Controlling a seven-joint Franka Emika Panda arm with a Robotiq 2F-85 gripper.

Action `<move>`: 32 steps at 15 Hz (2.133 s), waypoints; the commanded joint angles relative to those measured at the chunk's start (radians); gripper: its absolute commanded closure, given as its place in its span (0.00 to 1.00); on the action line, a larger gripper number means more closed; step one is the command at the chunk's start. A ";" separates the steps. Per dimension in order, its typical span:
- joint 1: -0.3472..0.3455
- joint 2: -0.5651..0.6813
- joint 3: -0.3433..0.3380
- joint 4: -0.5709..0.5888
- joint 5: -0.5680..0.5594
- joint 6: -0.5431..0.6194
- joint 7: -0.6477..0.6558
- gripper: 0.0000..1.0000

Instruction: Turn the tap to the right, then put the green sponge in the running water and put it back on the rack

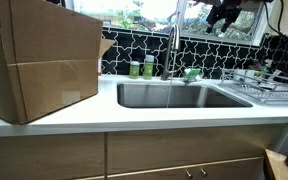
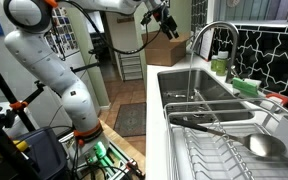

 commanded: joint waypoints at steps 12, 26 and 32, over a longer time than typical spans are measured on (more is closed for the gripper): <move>0.019 0.218 -0.027 0.129 -0.044 0.295 0.048 0.00; 0.085 0.485 -0.104 0.343 0.004 0.446 0.020 0.73; 0.105 0.467 -0.127 0.333 -0.014 0.382 0.027 0.84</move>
